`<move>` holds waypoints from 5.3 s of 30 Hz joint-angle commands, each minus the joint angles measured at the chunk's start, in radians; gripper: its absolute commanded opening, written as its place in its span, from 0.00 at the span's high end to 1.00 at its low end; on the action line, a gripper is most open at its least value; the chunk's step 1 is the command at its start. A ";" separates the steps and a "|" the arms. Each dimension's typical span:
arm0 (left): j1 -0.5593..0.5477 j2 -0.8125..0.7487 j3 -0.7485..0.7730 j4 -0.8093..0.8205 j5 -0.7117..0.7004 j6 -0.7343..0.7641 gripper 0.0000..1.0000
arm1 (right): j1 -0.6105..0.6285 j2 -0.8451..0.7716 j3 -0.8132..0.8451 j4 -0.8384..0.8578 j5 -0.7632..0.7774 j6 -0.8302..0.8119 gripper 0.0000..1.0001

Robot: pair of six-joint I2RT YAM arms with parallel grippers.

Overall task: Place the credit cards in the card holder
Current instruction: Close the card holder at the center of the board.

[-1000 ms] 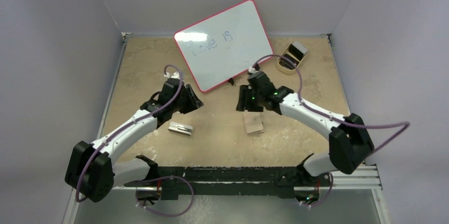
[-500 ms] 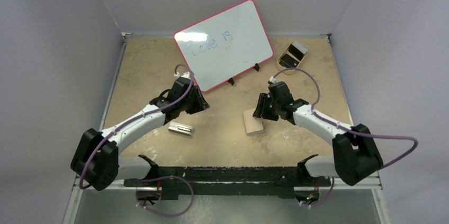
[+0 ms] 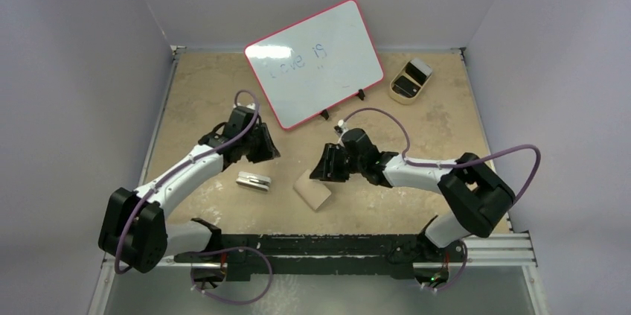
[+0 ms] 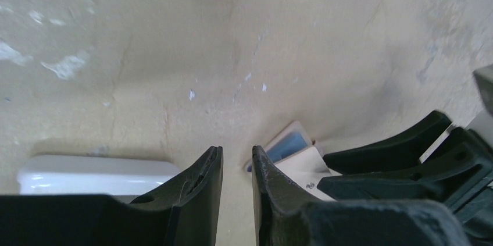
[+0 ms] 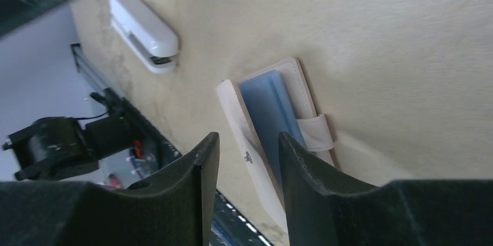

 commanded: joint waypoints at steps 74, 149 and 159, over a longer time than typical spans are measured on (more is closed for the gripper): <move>-0.056 0.205 -0.053 0.164 0.188 -0.054 0.75 | 0.159 0.163 0.300 -0.299 -0.029 -1.124 0.49; -0.055 0.262 0.005 0.052 -0.003 -0.019 0.77 | 0.116 0.098 0.002 0.408 0.092 -0.728 0.63; -0.055 0.271 0.012 0.058 0.026 -0.021 0.77 | 0.116 0.109 0.175 -0.013 -0.070 -1.201 0.62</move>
